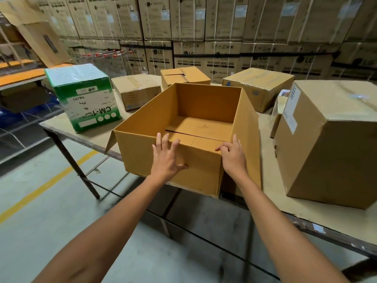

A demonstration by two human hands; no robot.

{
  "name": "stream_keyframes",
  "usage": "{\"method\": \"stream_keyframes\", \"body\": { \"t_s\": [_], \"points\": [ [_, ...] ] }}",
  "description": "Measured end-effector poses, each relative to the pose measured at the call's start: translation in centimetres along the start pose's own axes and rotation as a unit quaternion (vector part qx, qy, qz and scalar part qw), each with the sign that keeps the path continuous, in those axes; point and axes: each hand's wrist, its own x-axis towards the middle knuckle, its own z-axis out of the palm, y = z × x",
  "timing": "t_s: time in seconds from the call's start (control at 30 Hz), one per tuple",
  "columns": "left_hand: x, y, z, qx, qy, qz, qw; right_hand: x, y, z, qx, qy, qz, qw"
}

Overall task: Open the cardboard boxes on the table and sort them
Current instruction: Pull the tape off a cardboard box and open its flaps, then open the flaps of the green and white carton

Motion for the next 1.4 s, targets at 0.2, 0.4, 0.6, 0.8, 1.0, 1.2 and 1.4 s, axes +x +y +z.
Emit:
{"method": "stream_keyframes", "body": {
  "t_s": [0.2,0.4,0.6,0.8,1.0,1.2,1.4],
  "points": [
    [1.4,-1.4,-0.4,0.017,-0.013,0.008,1.0,0.6,-1.8,0.8,-0.054,-0.003,0.022,0.998],
    [0.2,-3.1,-1.6,-0.034,-0.033,0.044,0.998,-2.5,-4.6,1.6,-0.115,0.02,-0.035,0.993],
    [-3.8,-7.0,-6.8,-0.215,0.043,0.006,0.976,-5.7,-10.8,5.8,-0.129,0.058,-0.148,0.979],
    [-8.9,-16.4,-13.3,-0.239,0.168,-0.069,0.954,-10.7,-17.4,13.7,-0.021,0.023,-0.2,0.979],
    [-17.3,-27.6,-15.5,-0.197,0.217,-0.159,0.943,-15.9,-22.8,23.6,0.062,-0.049,-0.223,0.972],
    [-23.4,-36.5,-15.8,-0.16,0.225,-0.232,0.933,-19.4,-25.1,34.3,0.079,-0.168,-0.253,0.95],
    [-24.7,-42.2,-14.3,-0.149,0.21,-0.274,0.927,-19.7,-26.1,41.6,0.072,-0.226,-0.273,0.932]
  ]
}}
